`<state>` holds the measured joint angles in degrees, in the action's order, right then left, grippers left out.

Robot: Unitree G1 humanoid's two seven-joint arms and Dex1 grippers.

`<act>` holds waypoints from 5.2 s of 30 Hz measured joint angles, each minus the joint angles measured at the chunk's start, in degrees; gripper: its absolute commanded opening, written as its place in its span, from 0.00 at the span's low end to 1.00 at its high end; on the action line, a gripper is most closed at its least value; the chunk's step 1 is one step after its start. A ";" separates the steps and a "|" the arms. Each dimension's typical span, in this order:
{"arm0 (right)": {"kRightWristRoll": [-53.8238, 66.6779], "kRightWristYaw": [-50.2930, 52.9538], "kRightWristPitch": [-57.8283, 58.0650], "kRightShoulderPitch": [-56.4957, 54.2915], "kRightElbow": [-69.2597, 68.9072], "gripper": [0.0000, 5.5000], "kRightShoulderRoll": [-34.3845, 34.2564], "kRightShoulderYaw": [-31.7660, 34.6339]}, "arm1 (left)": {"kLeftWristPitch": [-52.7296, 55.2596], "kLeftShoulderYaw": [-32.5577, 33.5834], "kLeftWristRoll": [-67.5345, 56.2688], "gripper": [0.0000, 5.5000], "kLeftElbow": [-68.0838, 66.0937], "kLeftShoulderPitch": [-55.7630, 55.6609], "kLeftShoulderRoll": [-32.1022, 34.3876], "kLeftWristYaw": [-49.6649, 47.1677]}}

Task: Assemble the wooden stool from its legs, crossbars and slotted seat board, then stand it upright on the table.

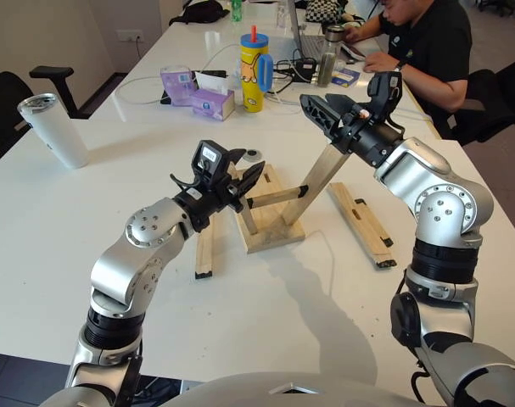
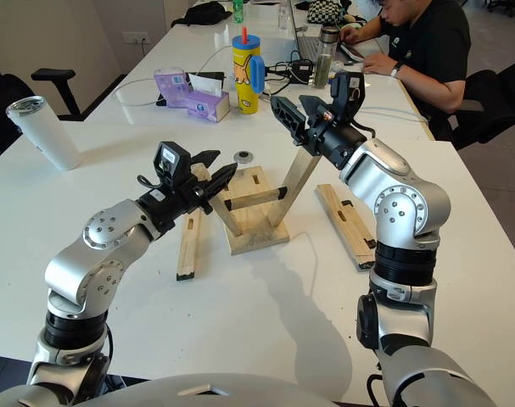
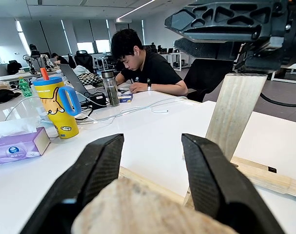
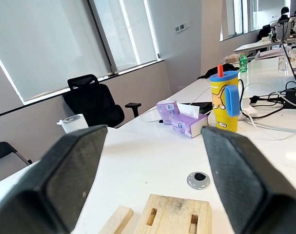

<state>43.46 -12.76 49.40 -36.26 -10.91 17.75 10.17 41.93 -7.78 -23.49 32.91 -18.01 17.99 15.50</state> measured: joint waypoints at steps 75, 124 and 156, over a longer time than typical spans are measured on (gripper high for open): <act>-29.02 -17.60 -34.46 4.27 25.67 0.65 -1.53 -15.81 | -2.98 -1.11 1.32 0.58 -4.86 14.48 25.13 25.53; -42.91 -23.16 -30.60 6.81 27.72 0.65 10.20 -21.33 | -26.82 -9.78 24.11 0.58 -38.21 -2.55 23.45 49.64; -53.62 -30.98 -37.44 7.13 28.84 0.65 12.67 -26.09 | -34.57 -12.71 27.62 0.58 -65.94 -21.81 -0.07 33.38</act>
<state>-10.15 -43.74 11.96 -29.12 17.93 30.41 -15.92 7.36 -20.49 4.13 -33.03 -39.82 17.92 48.88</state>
